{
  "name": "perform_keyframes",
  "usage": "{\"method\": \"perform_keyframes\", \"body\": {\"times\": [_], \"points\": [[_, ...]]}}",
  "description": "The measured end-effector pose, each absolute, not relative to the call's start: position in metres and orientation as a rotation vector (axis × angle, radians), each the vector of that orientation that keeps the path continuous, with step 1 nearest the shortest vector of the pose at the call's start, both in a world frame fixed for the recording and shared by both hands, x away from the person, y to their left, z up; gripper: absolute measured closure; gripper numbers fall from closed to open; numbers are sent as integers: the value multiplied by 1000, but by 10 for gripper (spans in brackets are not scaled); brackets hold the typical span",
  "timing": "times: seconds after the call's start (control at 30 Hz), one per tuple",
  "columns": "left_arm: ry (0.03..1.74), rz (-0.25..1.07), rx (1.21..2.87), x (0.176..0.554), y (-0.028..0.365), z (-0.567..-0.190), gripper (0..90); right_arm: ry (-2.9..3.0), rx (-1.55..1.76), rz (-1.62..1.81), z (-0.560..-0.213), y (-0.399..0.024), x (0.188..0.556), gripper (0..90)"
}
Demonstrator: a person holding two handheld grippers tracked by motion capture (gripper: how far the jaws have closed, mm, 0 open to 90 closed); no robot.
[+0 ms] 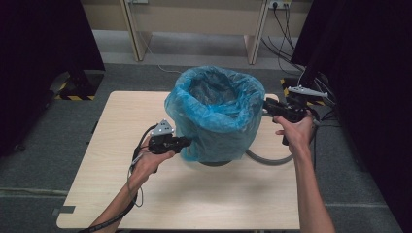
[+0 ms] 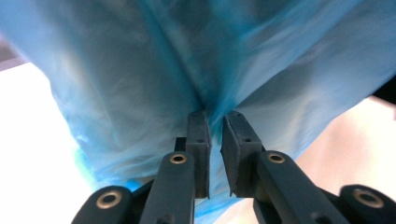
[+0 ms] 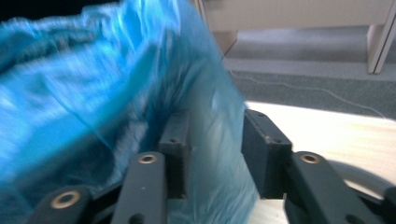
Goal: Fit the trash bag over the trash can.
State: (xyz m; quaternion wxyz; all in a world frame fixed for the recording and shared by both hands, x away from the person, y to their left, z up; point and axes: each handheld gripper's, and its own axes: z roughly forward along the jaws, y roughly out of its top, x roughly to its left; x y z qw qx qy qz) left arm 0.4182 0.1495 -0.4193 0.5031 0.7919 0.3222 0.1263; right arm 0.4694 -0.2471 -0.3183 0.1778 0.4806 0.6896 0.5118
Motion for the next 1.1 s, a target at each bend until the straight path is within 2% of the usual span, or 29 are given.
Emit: {"method": "perform_keyframes", "body": {"times": [0.17,0.3,0.4,0.57,0.7,0.87,1.1], "points": [[775,287,1975,425,149,-440,783,2014,1352,1391,-337,-233,473,661],[776,338,2063,431,144,-459,767,2032,1371,1336,-353,-229,475,652],[800,304,2072,436,146,-472,751,2067,1383,1303,-368,-229,475,652],[831,300,2062,437,153,-483,732,2098,1430,1221,-382,-237,475,573],[849,300,2038,428,173,-479,678,2026,1415,1187,-350,-256,468,530],[870,323,1961,413,197,-461,566,1921,1385,1233,-298,-268,457,462],[858,312,1894,394,204,-439,415,1926,1286,1351,-248,-238,457,409]]}}
